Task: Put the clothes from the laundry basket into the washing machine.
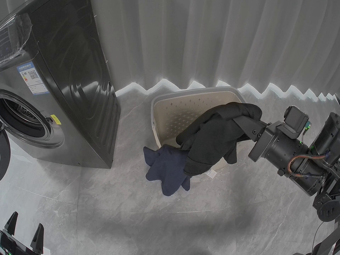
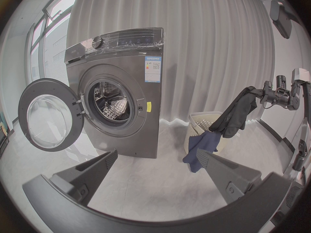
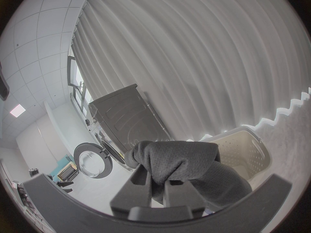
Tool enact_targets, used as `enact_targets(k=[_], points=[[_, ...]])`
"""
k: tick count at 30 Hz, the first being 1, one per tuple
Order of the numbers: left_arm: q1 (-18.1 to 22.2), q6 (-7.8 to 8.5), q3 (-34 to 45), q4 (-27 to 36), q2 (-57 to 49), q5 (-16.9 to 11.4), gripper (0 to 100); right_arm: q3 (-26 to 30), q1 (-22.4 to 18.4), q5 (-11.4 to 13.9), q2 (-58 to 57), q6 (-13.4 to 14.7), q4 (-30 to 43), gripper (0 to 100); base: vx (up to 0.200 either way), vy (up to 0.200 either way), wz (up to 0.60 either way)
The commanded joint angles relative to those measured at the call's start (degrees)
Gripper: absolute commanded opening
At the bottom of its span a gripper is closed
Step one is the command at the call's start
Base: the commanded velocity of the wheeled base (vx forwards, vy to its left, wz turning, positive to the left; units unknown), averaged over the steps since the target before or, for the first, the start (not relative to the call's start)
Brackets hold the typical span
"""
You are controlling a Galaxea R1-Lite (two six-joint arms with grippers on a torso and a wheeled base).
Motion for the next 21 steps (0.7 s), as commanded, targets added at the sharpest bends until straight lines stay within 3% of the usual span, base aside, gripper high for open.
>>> enact_targets(k=[1, 3, 21], points=[[-0.1, 0.14, 0.8, 0.0, -0.5, 0.0, 100, -0.1, 0.2, 0.1, -0.1, 0.0, -0.1, 0, 0.0, 0.0, 0.0], [-0.1, 0.32, 0.8, 0.0, -0.5, -0.1, 100, 0.0, 0.2, 0.1, -0.1, 0.0, -0.2, 0, 0.0, 0.0, 0.0], [-0.1, -0.21, 0.8, 0.1, -0.4, 0.0, 100, 1.1, 0.2, 0.3, 1.9, -0.1, -3.2, 0, 0.0, 0.2, 0.0]])
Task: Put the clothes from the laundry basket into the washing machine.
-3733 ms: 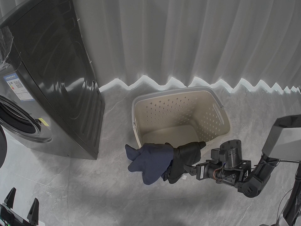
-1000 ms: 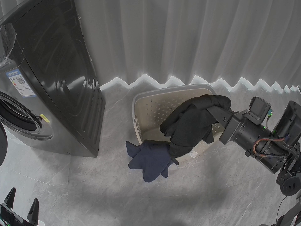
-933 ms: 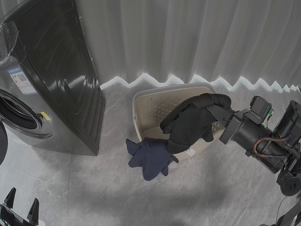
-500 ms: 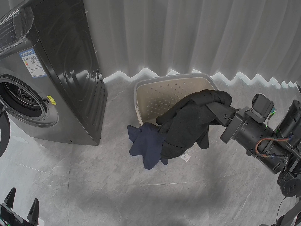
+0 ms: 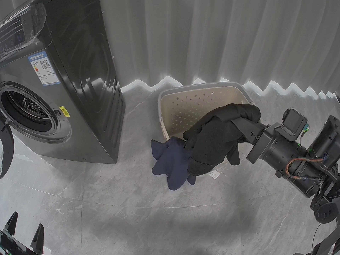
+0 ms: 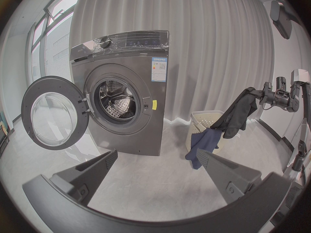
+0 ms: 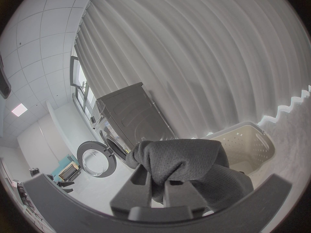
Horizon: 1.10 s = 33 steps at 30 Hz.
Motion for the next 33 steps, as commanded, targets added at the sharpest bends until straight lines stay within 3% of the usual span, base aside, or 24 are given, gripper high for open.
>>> enact_targets(k=[1, 18, 33], points=[[0.0, -0.04, 0.8, 0.0, -0.4, 0.1, 100, 0.0, 0.0, 0.0, 0.7, 0.0, -0.1, 0, 0.0, 0.2, 0.0], [0.0, -0.04, 0.8, 0.0, -0.4, 0.1, 100, 0.0, 0.0, -0.1, 1.4, -2.1, -0.3, 0, 0.0, 0.2, 0.0], [0.0, -0.04, 0.8, 0.0, -0.4, 0.1, 100, 0.1, 0.0, -0.1, 1.9, -2.1, -0.3, 0, 0.0, 0.2, 0.0]])
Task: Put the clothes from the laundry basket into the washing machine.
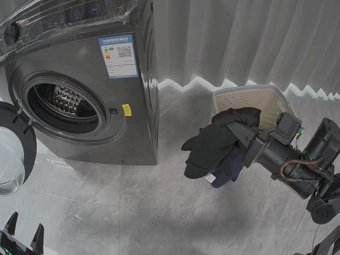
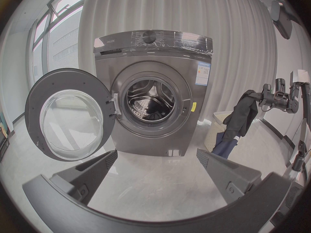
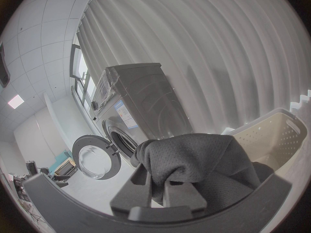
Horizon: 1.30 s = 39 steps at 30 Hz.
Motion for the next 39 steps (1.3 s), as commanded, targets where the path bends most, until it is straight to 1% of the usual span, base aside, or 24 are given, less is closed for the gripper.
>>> enact_targets(k=[1, 18, 23, 33, 39], points=[[0.0, -0.02, 0.8, 0.0, -0.4, 0.0, 100, 0.0, 0.0, 0.0, 0.1, 0.0, 0.0, 0, 0.0, 0.2, 0.0], [0.0, -0.02, 0.9, 0.0, -0.5, 0.0, 100, 0.0, 0.0, 0.0, 0.3, 0.0, 0.0, 0, 0.0, 0.2, 0.0], [0.0, -0.02, 0.8, 0.0, -0.4, 0.0, 100, 0.1, 0.0, 0.0, 0.3, 0.1, 0.0, 0, 0.0, 0.0, 0.0], [0.0, -0.02, 0.8, 0.0, -0.4, 0.0, 100, 0.3, -0.1, 0.0, 0.2, 0.1, 0.0, 0, -0.2, 0.0, 0.0], [0.0, -0.02, 0.8, 0.0, -0.5, 0.0, 100, 0.3, -0.1, 0.0, 0.3, 0.2, 0.0, 0, 0.0, 0.0, 0.0]])
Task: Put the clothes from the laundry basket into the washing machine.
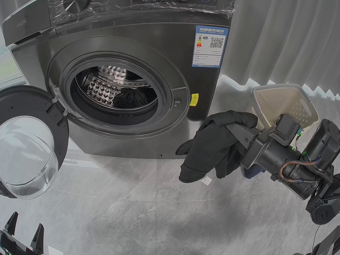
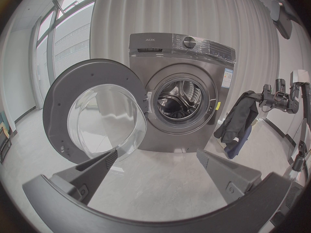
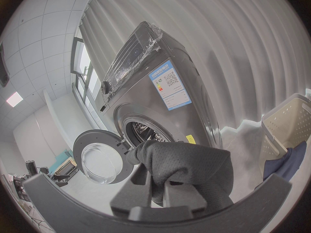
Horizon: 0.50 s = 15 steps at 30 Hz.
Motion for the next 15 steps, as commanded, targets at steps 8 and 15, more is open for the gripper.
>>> enact_targets(k=[8, 15], points=[[0.0, -0.02, 0.8, 0.0, -0.4, 0.0, 100, 0.0, -0.5, 0.0, 0.0, 0.0, 0.0, 0, 0.0, 0.125, 0.0], [0.0, -0.02, 0.8, 0.0, -0.4, 0.0, 100, 0.0, -1.2, 0.0, -0.3, 0.1, 0.0, 0, 0.0, 0.2, 0.0]])
